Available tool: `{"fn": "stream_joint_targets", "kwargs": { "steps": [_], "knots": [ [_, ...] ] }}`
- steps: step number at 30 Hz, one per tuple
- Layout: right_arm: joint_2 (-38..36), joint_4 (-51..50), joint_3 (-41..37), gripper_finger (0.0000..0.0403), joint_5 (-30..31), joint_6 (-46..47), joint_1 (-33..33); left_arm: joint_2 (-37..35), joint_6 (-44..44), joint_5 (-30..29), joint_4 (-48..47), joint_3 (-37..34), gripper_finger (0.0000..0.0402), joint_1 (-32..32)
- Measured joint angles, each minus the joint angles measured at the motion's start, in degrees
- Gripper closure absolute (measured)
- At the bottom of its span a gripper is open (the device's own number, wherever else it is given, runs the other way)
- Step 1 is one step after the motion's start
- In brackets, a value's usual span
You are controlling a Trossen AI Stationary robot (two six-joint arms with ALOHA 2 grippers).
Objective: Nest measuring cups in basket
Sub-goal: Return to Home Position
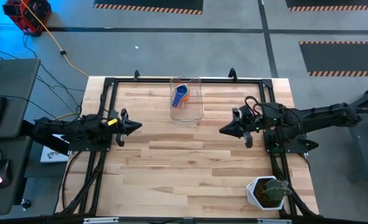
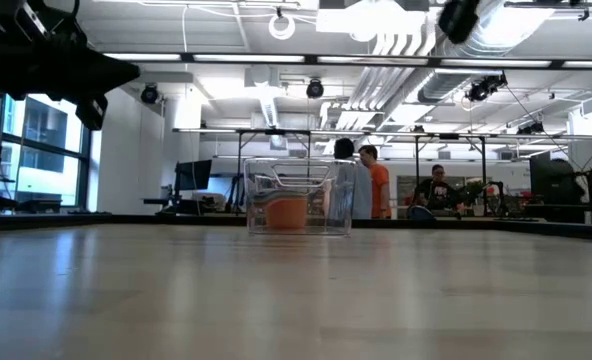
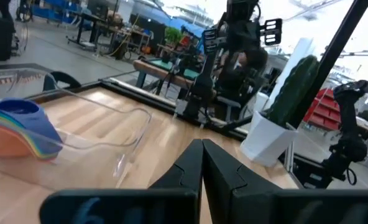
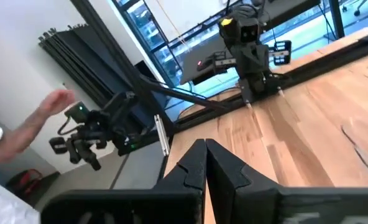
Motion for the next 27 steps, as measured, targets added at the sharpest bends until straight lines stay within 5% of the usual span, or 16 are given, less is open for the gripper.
{"fn": "stream_joint_targets", "kwargs": {
  "steps": [11, 24, 27],
  "knots": [
    [-28.1, 7.2, -21.0, 0.0403, 4.7, -0.9, -2.3, -0.9, 0.0, 0.0, -0.7, 0.0, 0.0401, 0.0],
    [-30.7, 23.3, -36.8, 0.0403, 9.3, -6.3, -2.3, -0.9, 0.0, 0.0, -1.9, 0.0, 0.0401, 0.0],
    [-31.3, 18.9, -37.1, 0.0403, 8.9, -6.4, -2.3, -0.9, 0.0, 0.0, -1.9, 0.0, 0.0401, 0.0]
  ]
}}
